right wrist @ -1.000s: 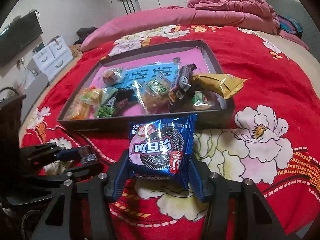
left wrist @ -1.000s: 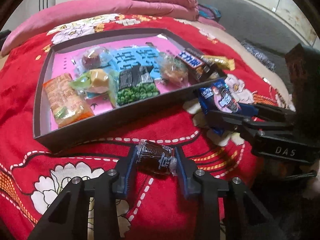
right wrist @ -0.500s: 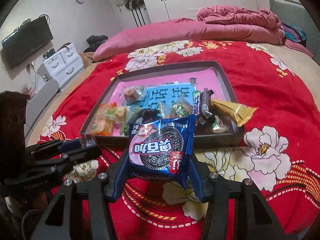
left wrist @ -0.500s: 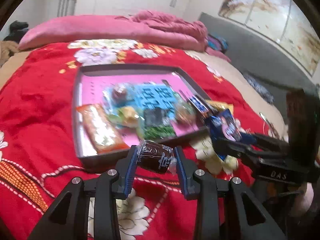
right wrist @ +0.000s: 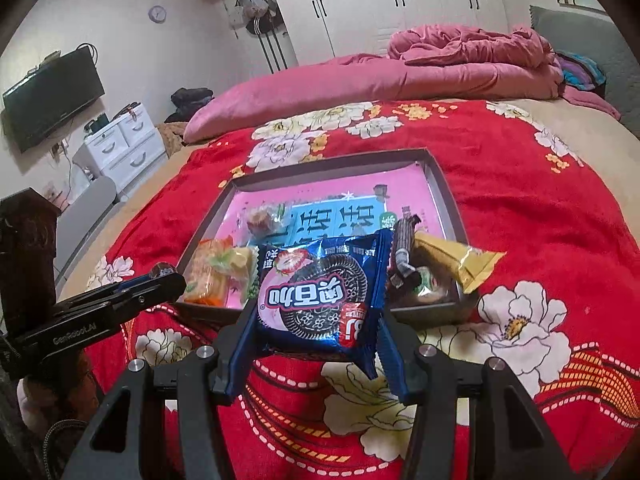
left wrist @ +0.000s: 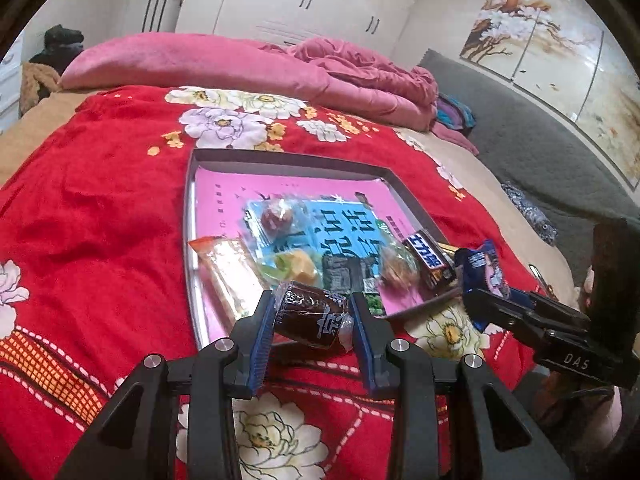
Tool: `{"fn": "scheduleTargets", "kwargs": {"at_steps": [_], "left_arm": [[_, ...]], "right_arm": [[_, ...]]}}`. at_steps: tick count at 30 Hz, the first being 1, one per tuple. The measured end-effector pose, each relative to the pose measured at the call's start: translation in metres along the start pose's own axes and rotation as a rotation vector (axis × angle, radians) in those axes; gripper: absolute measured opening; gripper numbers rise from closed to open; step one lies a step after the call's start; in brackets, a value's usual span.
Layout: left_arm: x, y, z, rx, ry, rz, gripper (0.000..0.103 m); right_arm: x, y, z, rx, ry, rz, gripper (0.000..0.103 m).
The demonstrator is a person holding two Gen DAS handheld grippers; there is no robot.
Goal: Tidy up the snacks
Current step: 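Lift both held snacks and carry them over the tray, then lower the candy with left tool while right tool lowers the cookie pack into tray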
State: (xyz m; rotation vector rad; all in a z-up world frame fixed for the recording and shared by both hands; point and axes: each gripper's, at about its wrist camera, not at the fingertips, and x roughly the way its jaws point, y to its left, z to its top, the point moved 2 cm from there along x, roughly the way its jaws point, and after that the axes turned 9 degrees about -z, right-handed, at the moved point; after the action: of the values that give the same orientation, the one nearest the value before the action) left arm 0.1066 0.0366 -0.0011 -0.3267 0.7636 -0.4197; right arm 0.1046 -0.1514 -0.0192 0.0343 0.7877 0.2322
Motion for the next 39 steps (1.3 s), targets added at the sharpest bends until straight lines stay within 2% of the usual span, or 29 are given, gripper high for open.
{"fn": "scheduleTargets", "kwargs": {"at_steps": [23, 39], "left_arm": [[0.027, 0.005, 0.004, 0.006, 0.025, 0.011, 0.038], [0.046, 0.005, 0.000, 0.027, 0.062, 0.019, 0.038]], "right_arm": [[0.007, -0.001, 0.025, 0.017, -0.046, -0.012, 0.054], [0.028, 0.010, 0.028, -0.002, -0.024, 0.002, 0.054]]}}
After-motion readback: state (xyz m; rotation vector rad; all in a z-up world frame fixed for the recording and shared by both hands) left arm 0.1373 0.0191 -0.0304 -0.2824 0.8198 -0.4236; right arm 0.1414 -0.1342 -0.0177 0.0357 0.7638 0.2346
